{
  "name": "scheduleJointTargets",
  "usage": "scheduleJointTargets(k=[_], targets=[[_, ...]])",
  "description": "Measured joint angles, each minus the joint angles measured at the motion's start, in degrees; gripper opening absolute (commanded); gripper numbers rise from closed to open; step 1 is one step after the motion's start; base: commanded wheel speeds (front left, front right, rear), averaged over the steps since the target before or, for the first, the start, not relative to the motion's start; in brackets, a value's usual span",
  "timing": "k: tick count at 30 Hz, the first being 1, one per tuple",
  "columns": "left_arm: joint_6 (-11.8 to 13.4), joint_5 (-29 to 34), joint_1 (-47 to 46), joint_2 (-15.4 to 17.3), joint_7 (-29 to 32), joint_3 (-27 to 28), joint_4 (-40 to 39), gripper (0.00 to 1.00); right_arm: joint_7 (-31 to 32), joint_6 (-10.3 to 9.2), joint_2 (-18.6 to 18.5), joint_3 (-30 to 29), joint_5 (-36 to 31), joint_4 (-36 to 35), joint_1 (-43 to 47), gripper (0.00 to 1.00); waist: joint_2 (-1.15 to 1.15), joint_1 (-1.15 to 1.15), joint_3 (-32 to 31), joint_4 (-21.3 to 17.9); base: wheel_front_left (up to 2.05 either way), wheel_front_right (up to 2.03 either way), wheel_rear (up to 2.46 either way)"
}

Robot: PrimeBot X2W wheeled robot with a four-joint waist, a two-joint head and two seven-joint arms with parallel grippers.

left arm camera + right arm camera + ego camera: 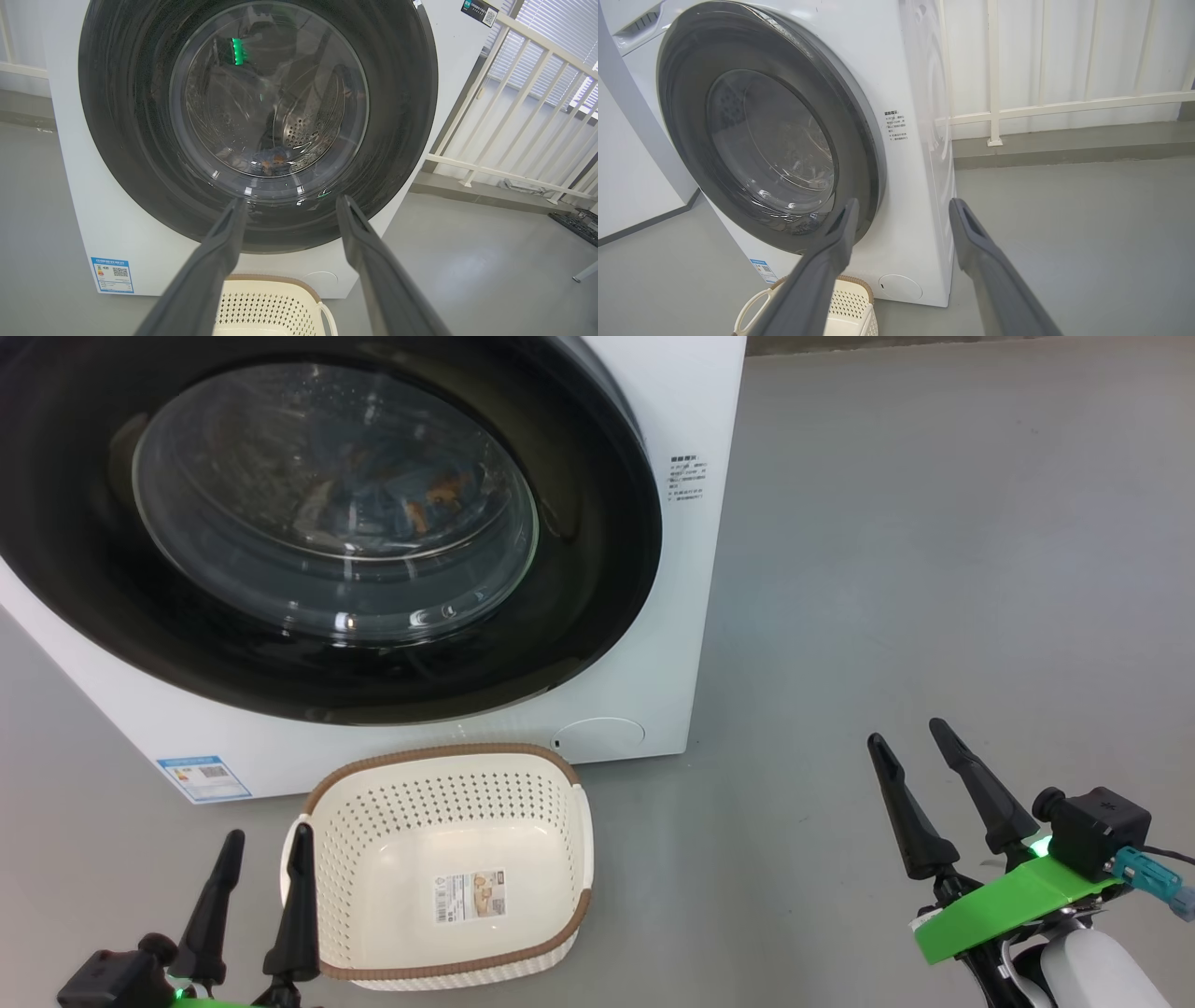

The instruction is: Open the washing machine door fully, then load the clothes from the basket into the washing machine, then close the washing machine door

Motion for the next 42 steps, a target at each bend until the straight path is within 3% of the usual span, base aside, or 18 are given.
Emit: scheduleJointTargets(k=[24, 25, 31, 42], targets=[[0.00, 0.02, -0.12, -0.02, 0.00, -0.03, -0.66, 1.00, 0.00, 0.00, 0.40, -0.29, -0.08, 0.00, 0.00, 1.00, 0.00, 0.00, 0.95, 0.20, 0.00, 0.00, 0.00], [0.00, 0.02, -0.10, -0.13, 0.03, -0.10, -0.36, 0.00, 0.00, 0.00, 0.49, -0.16, -0.05, 0.35, 0.02, 0.00, 0.00, 0.00, 0.95, 0.20, 0.00, 0.00, 0.00], [0.01, -0.32, 1.55, -2.00, 0.55, -0.65, 3.27, 0.00, 0.12, 0.00, 2.10, 0.24, 0.24, 4.14, 2.87, 0.00, 0.00, 0.00, 0.92, 0.21, 0.00, 0.00, 0.00], [0.57, -5.54, 1.69, -2.03, 1.97, -0.24, 3.24, 0.00, 1.62, 0.00, 2.55, -0.40, 5.45, 4.23, 3.18, 0.00, 0.11, 0.00, 0.53, 0.40, 0.00, 0.00, 0.00]])
